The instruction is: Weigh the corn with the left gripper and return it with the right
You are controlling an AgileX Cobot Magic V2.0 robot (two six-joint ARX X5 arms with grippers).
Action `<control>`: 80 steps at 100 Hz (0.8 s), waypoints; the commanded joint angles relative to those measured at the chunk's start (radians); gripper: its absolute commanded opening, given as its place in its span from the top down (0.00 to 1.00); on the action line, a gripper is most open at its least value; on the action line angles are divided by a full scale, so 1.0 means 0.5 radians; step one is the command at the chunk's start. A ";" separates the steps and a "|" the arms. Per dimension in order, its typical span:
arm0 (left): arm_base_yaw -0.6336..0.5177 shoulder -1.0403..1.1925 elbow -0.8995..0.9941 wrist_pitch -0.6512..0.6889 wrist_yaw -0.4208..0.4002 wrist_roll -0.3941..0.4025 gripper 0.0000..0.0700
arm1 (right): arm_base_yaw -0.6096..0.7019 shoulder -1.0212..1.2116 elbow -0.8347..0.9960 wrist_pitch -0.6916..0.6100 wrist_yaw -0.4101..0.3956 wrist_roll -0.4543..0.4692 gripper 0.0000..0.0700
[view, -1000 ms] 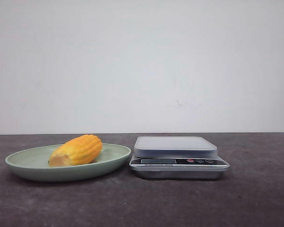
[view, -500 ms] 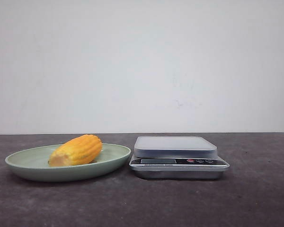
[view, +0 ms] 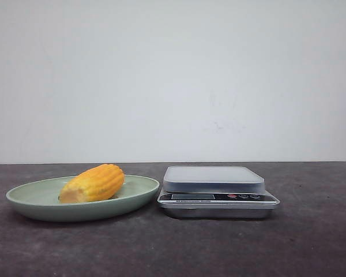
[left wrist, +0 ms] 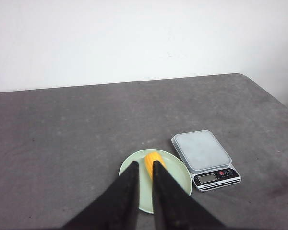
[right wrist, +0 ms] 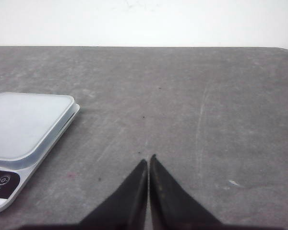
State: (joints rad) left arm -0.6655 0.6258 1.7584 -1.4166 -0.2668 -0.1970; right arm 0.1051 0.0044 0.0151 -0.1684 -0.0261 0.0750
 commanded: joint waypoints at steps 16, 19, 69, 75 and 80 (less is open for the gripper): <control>0.124 -0.024 -0.191 0.214 -0.030 0.150 1.00 | 0.002 -0.002 -0.004 0.022 -0.001 -0.015 1.00; 0.153 -0.051 -0.299 0.324 -0.028 0.185 1.00 | 0.002 -0.002 -0.004 0.022 0.000 -0.015 1.00; 1.002 -0.832 -2.849 2.516 0.552 -0.071 1.00 | 0.002 -0.002 -0.004 0.023 -0.001 -0.015 1.00; 1.048 -0.870 -3.010 2.532 0.549 -0.114 1.00 | 0.002 -0.002 -0.004 0.022 -0.001 -0.015 1.00; 1.077 -0.893 -3.116 2.532 0.550 -0.116 1.00 | 0.002 -0.002 -0.004 0.022 -0.001 -0.015 1.00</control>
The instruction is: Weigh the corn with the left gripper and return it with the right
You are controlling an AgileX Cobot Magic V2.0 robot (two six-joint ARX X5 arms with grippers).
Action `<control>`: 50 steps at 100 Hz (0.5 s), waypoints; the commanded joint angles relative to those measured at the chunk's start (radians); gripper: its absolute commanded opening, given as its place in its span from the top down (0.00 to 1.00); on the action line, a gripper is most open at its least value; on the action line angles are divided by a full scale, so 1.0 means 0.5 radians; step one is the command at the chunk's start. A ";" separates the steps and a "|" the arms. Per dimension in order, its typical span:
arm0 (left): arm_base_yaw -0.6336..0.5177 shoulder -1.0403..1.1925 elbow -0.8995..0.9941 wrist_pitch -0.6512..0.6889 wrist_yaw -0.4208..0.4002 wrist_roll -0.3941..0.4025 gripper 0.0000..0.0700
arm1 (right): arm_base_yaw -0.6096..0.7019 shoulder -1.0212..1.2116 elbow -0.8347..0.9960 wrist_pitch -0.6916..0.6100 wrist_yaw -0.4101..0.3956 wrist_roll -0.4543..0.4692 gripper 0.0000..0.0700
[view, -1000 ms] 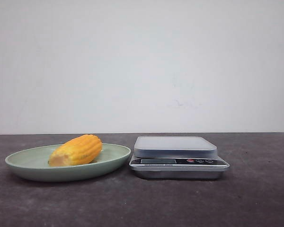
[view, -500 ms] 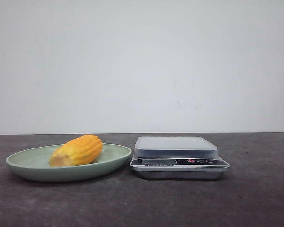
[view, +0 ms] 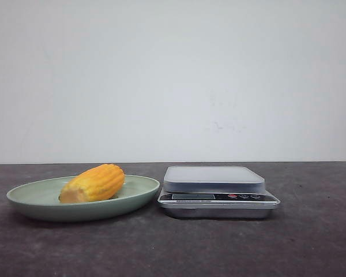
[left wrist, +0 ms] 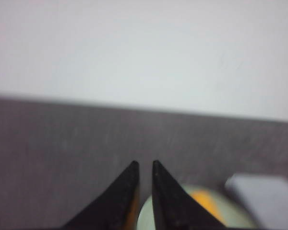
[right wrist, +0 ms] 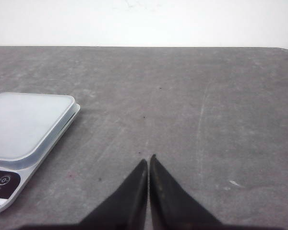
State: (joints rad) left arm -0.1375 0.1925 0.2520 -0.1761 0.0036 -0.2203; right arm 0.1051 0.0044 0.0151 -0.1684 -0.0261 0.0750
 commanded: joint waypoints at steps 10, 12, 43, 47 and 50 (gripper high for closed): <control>0.058 -0.078 -0.248 0.050 -0.017 -0.040 1.00 | 0.002 -0.002 -0.004 0.022 -0.001 -0.015 1.00; 0.066 -0.090 -0.267 0.043 -0.023 -0.024 1.00 | 0.002 -0.002 -0.004 0.022 -0.001 -0.015 1.00; 0.197 -0.383 -0.463 -0.037 -0.108 0.247 1.00 | 0.002 -0.002 -0.004 0.022 -0.001 -0.015 1.00; 0.212 -0.379 -0.464 -0.043 -0.134 0.277 1.00 | 0.002 -0.002 -0.004 0.022 -0.001 -0.015 1.00; 0.221 -0.378 -0.465 -0.057 -0.153 0.284 1.00 | 0.002 -0.002 -0.004 0.022 -0.001 -0.015 1.00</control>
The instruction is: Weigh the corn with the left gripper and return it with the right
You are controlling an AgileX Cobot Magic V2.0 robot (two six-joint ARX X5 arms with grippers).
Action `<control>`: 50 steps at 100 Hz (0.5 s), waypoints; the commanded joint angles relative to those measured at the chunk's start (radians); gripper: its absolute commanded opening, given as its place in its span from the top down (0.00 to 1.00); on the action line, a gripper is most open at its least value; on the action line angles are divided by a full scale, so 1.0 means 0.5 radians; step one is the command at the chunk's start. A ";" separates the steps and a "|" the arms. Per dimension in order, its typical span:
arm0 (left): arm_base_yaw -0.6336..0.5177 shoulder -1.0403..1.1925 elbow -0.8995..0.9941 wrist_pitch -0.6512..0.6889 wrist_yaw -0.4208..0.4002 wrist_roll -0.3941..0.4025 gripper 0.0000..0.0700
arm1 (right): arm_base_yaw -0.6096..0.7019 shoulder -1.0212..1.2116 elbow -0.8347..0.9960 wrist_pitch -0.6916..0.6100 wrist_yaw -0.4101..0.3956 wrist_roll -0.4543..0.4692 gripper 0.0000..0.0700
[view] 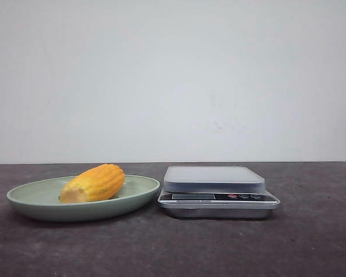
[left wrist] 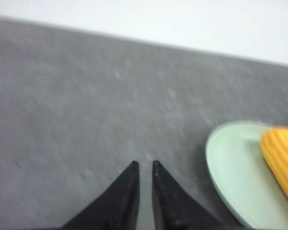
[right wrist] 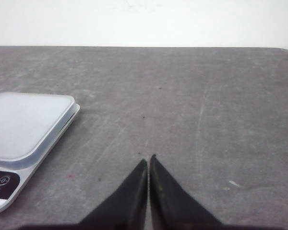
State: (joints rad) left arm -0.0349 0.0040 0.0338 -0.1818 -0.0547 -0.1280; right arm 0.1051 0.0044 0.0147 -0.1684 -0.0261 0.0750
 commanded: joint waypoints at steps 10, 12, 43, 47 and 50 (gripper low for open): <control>0.039 -0.002 -0.029 -0.038 -0.047 0.183 1.00 | 0.002 -0.002 -0.003 0.022 0.000 -0.015 1.00; 0.040 -0.002 -0.029 -0.038 -0.052 0.197 1.00 | 0.002 -0.002 -0.003 0.021 -0.001 -0.015 1.00; 0.040 -0.003 -0.040 -0.010 0.008 0.256 1.00 | 0.002 -0.002 -0.003 0.022 0.000 -0.015 1.00; 0.040 -0.003 -0.040 -0.009 0.008 0.224 1.00 | 0.002 -0.002 -0.003 0.022 0.000 -0.015 1.00; 0.040 -0.003 -0.040 -0.009 0.006 0.173 1.00 | 0.002 -0.002 -0.003 0.022 -0.001 -0.015 1.00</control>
